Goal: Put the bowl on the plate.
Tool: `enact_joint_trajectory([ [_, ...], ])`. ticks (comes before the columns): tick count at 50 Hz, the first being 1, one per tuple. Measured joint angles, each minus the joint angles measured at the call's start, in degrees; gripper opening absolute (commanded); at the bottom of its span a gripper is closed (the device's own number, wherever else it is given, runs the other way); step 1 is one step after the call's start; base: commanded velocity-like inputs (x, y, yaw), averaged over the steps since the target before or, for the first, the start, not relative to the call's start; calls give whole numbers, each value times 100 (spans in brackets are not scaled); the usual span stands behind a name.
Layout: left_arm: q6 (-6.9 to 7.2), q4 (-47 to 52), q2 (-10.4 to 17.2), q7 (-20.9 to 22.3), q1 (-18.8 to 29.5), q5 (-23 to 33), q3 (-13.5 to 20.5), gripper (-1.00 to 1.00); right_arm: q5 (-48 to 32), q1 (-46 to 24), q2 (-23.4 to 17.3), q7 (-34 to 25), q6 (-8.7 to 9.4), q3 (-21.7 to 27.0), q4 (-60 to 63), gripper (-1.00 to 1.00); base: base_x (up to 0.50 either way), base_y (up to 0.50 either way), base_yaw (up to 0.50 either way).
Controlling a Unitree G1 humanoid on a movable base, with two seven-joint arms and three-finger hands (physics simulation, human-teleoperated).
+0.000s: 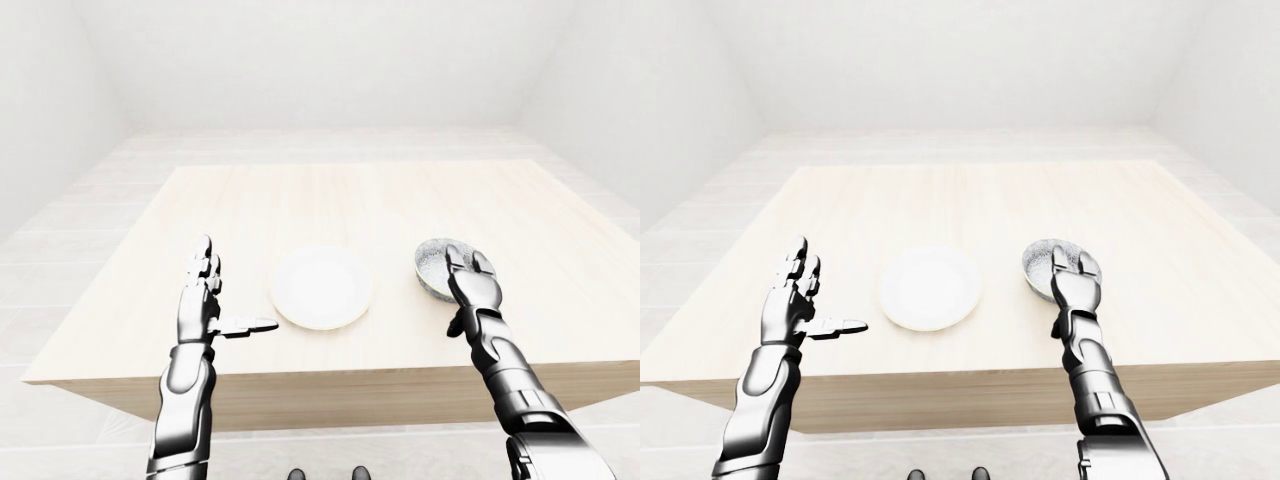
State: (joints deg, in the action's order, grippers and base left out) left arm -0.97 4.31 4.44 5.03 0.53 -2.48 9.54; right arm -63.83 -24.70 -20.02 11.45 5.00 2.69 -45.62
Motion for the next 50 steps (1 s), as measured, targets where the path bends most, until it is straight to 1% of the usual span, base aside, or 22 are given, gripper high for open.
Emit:
enact_joint_trajectory([
  [10,-3,-14,5,-3,6,-4,1,100,36,-18,-18,14,0,-34,-47,100,0,0,0],
  [11,-2,-13,6,-4,6,-4,1,100,37,-19,-19,15,0,-37,-49,95,0,0,0],
  [12,-2,-13,6,-4,6,-4,2,100,37,-19,-19,14,0,-40,-49,80,0,0,0],
  [13,-2,-13,7,-4,6,-5,2,100,37,-19,-20,14,0,-42,-46,80,0,0,0],
  [14,-3,-14,7,-4,6,-5,2,100,37,-18,-20,11,0,-45,-45,65,0,0,0],
  [15,-4,-15,7,-4,7,-5,3,100,37,-17,-21,9,0,-47,-42,37,0,0,0],
  [17,-5,-18,8,-5,8,-6,4,100,35,-15,-22,4,0,-51,-34,35,0,0,0],
  [18,-5,-20,9,-5,9,-6,5,100,35,-13,-23,0,0,-53,-31,22,0,0,0],
  [20,-6,-23,10,-5,10,-7,6,100,32,-9,-24,-7,0,-55,-23,11,0,0,0],
  [39,-23,-48,16,-7,10,-13,16,100,-9,23,-27,-68,0,-58,60,-3,0,0,0],
  [45,-34,-61,16,-8,8,-12,18,100,-36,51,-32,-121,0,-50,162,-12,0,0,0],
  [50,-31,-52,17,-6,3,-16,20,100,-66,92,-42,-206,0,-35,306,-13,0,0,0],
])
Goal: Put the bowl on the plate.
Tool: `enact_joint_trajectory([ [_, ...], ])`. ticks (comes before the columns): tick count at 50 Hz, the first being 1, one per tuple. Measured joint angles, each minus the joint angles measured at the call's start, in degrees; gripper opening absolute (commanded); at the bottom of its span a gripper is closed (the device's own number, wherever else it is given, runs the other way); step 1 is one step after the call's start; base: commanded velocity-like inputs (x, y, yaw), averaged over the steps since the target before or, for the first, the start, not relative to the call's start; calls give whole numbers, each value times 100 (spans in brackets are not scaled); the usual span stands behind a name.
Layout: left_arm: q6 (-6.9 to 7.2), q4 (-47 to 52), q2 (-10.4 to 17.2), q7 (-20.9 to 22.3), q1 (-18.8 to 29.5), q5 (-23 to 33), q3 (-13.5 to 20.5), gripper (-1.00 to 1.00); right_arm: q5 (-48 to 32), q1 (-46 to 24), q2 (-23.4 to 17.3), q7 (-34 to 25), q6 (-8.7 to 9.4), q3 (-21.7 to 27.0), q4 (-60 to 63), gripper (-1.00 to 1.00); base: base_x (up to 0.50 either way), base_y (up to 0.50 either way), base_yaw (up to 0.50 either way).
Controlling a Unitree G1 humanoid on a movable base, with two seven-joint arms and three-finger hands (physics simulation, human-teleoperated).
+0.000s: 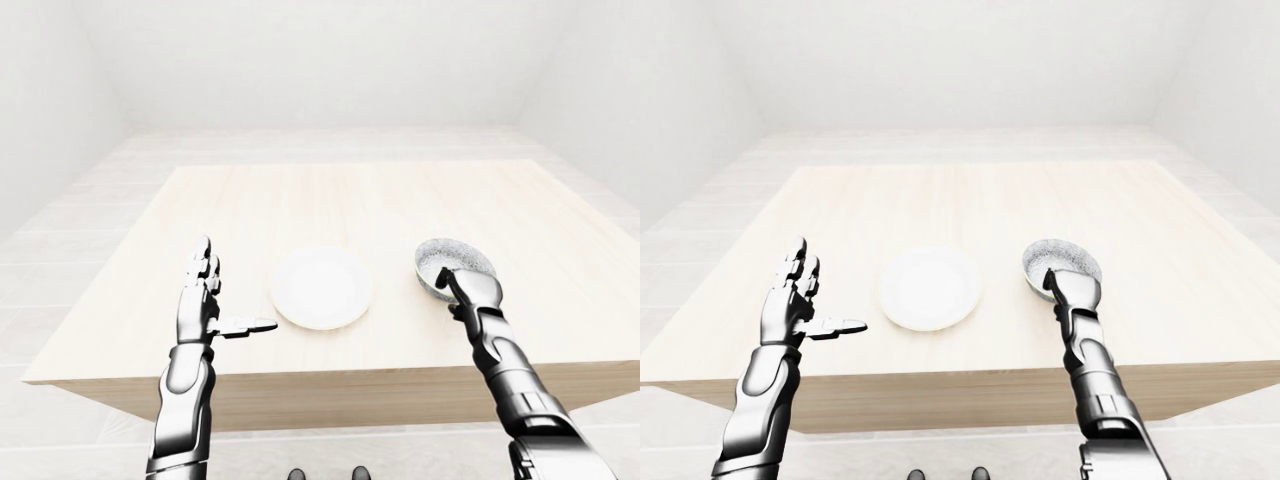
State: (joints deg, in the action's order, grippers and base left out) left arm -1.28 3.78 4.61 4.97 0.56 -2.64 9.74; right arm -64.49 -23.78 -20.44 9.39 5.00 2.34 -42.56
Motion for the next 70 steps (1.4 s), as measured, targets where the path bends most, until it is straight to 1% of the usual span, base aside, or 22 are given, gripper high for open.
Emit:
enact_joint_trajectory([
  [6,-6,2,0,3,-7,-3,5,100,-54,66,-1,-124,0,27,195,-15,0,0,0],
  [8,-7,3,1,4,-8,-5,7,100,-73,87,-1,-166,-1,35,264,-27,0,0,0],
  [17,-2,16,2,7,-13,-9,13,100,-129,184,-8,-386,0,96,640,-31,0,0,0],
  [23,-5,18,0,7,-18,-10,14,100,-194,240,-10,-531,0,156,851,-47,0,0,0],
  [25,-1,26,1,7,-21,-10,15,100,-252,249,-9,-580,0,169,914,-56,0,0,0],
  [27,6,41,1,7,-26,-11,17,100,-284,259,-8,-634,0,182,979,-61,0,0,0],
  [30,17,61,3,8,-31,-13,22,100,-268,281,-3,-730,0,194,1065,-64,0,0,0],
  [31,20,65,4,9,-32,-13,24,100,-267,287,-1,-757,0,197,1091,-69,0,0,0],
  [36,31,81,8,12,-34,-16,35,100,-302,311,8,-906,0,219,1236,-76,0,0,0],
  [51,63,121,19,25,-30,-31,69,100,-508,388,35,-1286,0,294,1737,-80,0,0,0],
  [67,37,68,19,28,-24,-30,74,100,-721,447,158,-1577,0,297,2246,-87,0,0,0],
  [70,31,45,18,24,-15,-25,69,100,-778,468,207,-1635,0,272,2387,-85,0,0,0],
])
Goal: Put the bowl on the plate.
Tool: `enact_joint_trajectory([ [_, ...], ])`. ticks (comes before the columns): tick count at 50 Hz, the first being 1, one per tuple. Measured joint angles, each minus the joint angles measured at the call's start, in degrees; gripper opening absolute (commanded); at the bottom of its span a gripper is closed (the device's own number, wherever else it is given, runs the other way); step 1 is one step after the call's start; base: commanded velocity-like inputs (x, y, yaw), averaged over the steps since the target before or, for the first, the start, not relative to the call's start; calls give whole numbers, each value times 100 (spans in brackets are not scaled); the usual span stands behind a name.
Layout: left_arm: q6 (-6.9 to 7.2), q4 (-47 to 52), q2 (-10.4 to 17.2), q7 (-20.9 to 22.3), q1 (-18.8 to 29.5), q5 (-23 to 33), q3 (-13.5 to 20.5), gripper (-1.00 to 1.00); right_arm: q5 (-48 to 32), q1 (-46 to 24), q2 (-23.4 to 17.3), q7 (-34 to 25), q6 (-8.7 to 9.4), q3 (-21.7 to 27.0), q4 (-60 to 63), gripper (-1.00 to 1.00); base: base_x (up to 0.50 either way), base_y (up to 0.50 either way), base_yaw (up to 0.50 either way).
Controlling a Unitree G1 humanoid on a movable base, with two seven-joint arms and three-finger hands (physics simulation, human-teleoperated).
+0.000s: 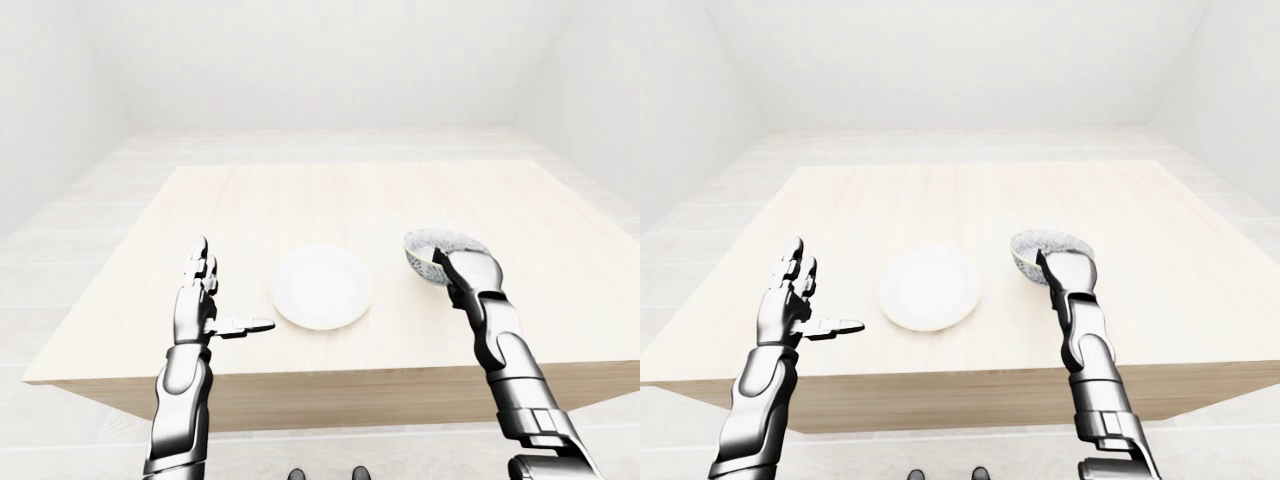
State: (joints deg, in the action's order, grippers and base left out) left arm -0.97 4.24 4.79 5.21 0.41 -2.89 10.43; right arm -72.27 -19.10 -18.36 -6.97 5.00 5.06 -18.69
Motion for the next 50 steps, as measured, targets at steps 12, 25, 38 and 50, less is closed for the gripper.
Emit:
enact_joint_trajectory([
  [12,-18,-37,1,-4,-2,28,-20,100,-229,8,247,-129,0,-125,396,-84,0,0,0],
  [25,-96,-202,20,13,38,47,-27,100,-499,-62,555,-363,0,-326,819,-85,0,0,0],
  [38,-105,-253,42,28,42,67,-17,100,-791,-108,868,-603,0,-521,1194,-85,0,0,0],
  [50,-117,-261,43,27,30,94,-13,100,-859,-143,1154,-582,0,-691,1200,-86,0,0,0],
])
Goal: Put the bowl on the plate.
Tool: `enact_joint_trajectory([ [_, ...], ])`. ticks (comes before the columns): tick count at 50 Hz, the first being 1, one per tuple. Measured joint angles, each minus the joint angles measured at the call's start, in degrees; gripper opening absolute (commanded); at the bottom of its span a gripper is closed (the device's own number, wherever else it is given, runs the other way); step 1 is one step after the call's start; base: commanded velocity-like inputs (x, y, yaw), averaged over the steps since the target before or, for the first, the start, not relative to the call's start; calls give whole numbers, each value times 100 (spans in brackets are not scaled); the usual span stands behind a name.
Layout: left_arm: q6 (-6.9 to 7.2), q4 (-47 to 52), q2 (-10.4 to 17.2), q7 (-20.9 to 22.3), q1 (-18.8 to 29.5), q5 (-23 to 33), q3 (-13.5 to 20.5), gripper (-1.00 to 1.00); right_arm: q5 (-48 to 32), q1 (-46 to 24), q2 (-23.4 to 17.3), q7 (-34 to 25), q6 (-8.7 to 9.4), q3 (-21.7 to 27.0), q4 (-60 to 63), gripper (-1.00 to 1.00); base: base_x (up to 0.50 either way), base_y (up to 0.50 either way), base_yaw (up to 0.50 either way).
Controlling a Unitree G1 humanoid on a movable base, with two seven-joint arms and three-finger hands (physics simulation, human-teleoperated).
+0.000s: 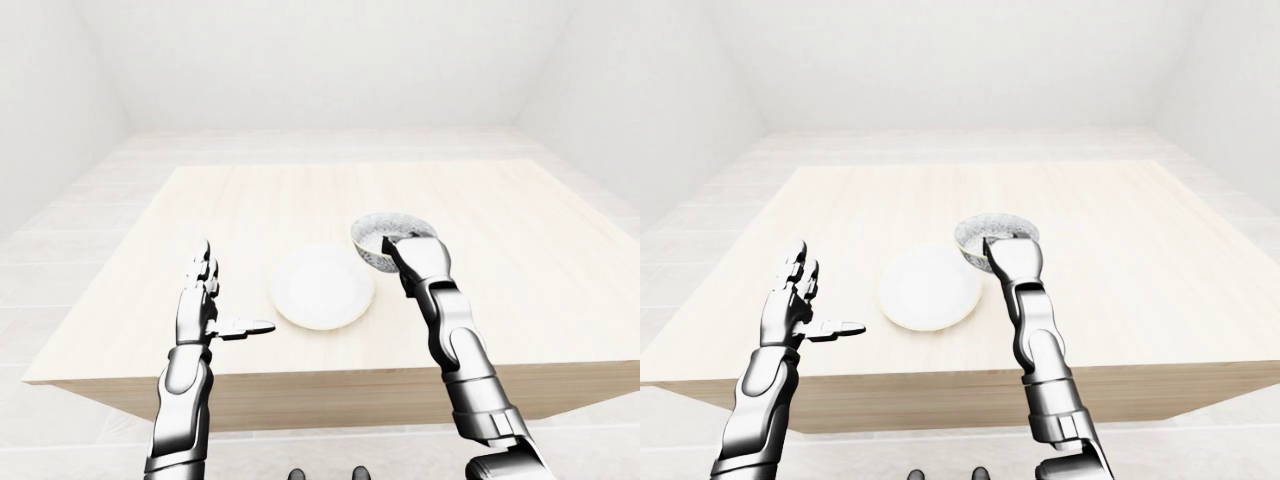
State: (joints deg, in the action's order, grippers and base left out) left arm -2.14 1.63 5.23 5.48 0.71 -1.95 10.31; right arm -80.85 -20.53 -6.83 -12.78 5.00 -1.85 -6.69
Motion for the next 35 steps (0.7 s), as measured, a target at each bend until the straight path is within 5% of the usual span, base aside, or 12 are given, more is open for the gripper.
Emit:
enact_joint_trajectory([
  [35,109,194,42,24,-72,-3,130,100,-215,69,753,141,0,-693,-48,-90,0,0,0],
])
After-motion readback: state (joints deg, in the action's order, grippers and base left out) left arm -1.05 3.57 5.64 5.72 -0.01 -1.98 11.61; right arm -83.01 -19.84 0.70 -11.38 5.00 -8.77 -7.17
